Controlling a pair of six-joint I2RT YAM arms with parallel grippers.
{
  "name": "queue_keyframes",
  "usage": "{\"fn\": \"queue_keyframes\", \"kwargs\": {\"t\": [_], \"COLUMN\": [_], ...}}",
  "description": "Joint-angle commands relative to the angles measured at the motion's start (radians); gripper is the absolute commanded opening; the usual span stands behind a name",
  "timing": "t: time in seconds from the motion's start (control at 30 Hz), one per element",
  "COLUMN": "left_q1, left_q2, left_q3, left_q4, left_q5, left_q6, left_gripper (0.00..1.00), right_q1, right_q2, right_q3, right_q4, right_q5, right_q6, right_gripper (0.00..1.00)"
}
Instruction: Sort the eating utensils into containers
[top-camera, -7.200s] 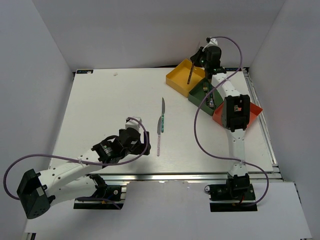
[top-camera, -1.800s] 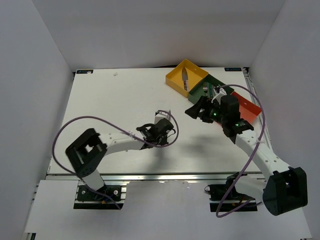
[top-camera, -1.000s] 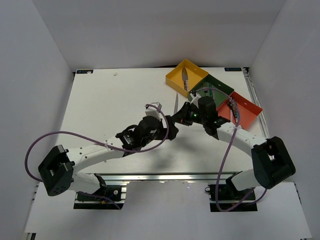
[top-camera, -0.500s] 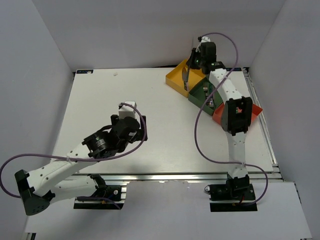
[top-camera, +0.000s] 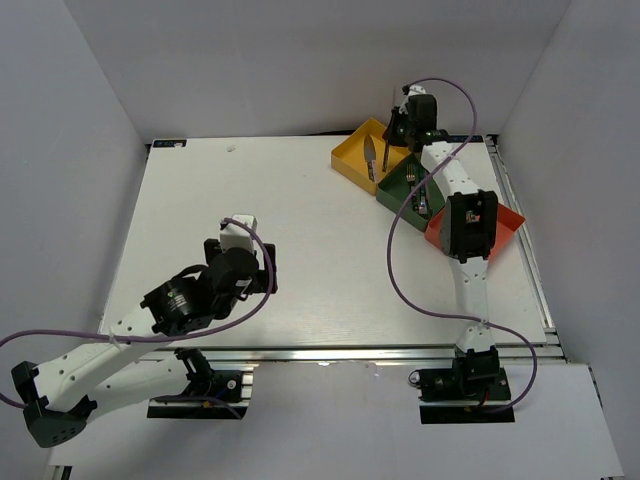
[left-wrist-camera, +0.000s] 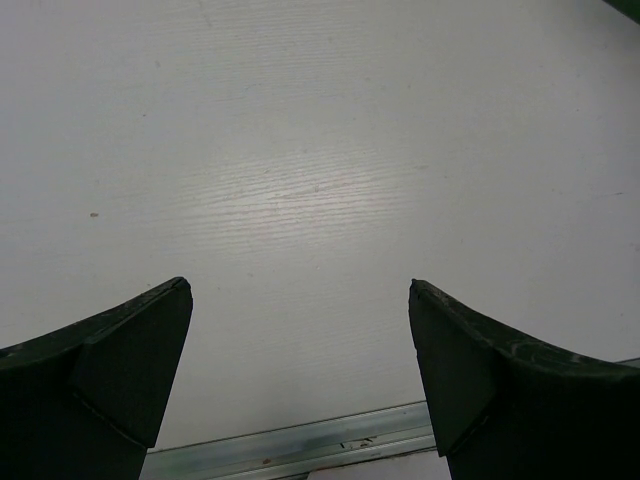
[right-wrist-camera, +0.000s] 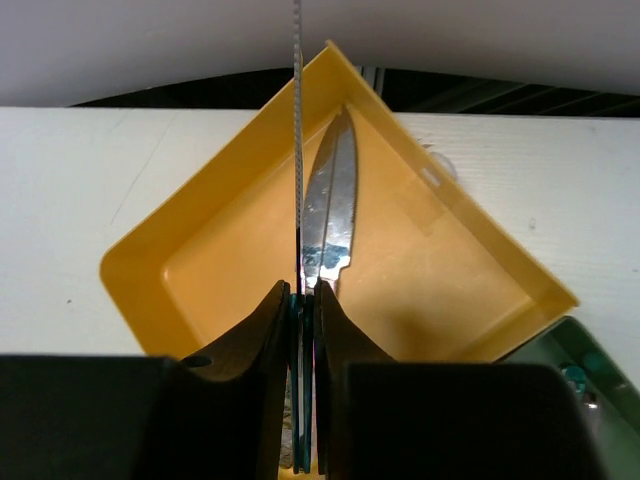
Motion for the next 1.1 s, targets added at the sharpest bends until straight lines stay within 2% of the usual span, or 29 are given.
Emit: {"fn": "queue_keyframes", "kwargs": {"t": [0.0, 0.2, 0.33, 0.37, 0.4, 0.43, 0.47, 0.63, 0.73, 0.77, 0.83, 0.87, 0.9, 0.93, 1.0, 1.07], "left_q1": [-0.003, -0.003, -0.003, -0.003, -0.003, -0.003, -0.003, -0.003, -0.003, -0.002, 0.000, 0.003, 0.018, 0.033, 0.107, 0.203], "left_q2": [-0.019, -0.046, -0.076, -0.085, -0.089, -0.094, -0.095, -0.111, -0.099, -0.085, -0.031, -0.011, 0.010, 0.051, 0.094, 0.139], "left_q3": [-0.023, -0.039, -0.041, -0.041, -0.041, -0.040, -0.036, -0.020, -0.012, -0.004, 0.037, 0.054, 0.074, 0.120, 0.172, 0.238], "left_q4": [0.031, 0.042, 0.040, 0.040, 0.034, 0.030, 0.024, -0.021, -0.012, -0.016, -0.029, -0.038, -0.038, -0.038, -0.036, -0.027], "left_q5": [-0.011, -0.010, -0.020, -0.028, -0.048, -0.060, -0.076, -0.248, -0.319, -0.365, -0.421, -0.462, -0.476, -0.476, -0.446, -0.369], "left_q6": [0.014, 0.009, 0.005, -0.001, -0.005, -0.011, -0.026, -0.083, -0.092, -0.095, -0.110, -0.124, -0.129, -0.129, -0.130, -0.117], "left_gripper": [0.98, 0.98, 0.98, 0.98, 0.98, 0.98, 0.98, 0.98, 0.98, 0.98, 0.98, 0.98, 0.98, 0.98, 0.98, 0.98], "right_q1": [0.016, 0.030, 0.040, 0.042, 0.042, 0.042, 0.042, 0.043, 0.046, 0.048, 0.063, 0.075, 0.097, 0.105, 0.125, 0.131], "right_q2": [-0.017, -0.015, -0.043, -0.063, -0.077, -0.094, -0.129, -0.296, -0.472, -0.586, -0.722, -0.874, -0.947, -1.094, -1.231, -1.406], "right_q3": [-0.006, -0.010, -0.010, -0.010, -0.010, -0.009, -0.007, -0.033, -0.137, -0.183, -0.381, -0.465, -0.633, -0.712, -0.915, -1.013], "right_q4": [0.061, 0.035, 0.009, 0.003, -0.012, -0.022, -0.029, -0.126, -0.178, -0.218, -0.240, -0.231, -0.224, -0.218, -0.217, -0.235], "right_q5": [-0.031, -0.030, -0.005, 0.002, 0.022, 0.036, 0.042, 0.076, 0.116, 0.119, 0.133, 0.143, 0.160, 0.162, 0.153, 0.136], "right_q6": [-0.007, -0.009, -0.018, -0.018, -0.015, -0.010, -0.010, 0.001, 0.019, 0.028, 0.031, 0.025, 0.022, 0.021, 0.025, 0.031], "right_gripper": [0.01, 0.16, 0.64, 0.68, 0.77, 0.78, 0.88, 0.89, 0.89, 0.89, 0.89, 0.89, 0.89, 0.89, 0.89, 0.89]}}
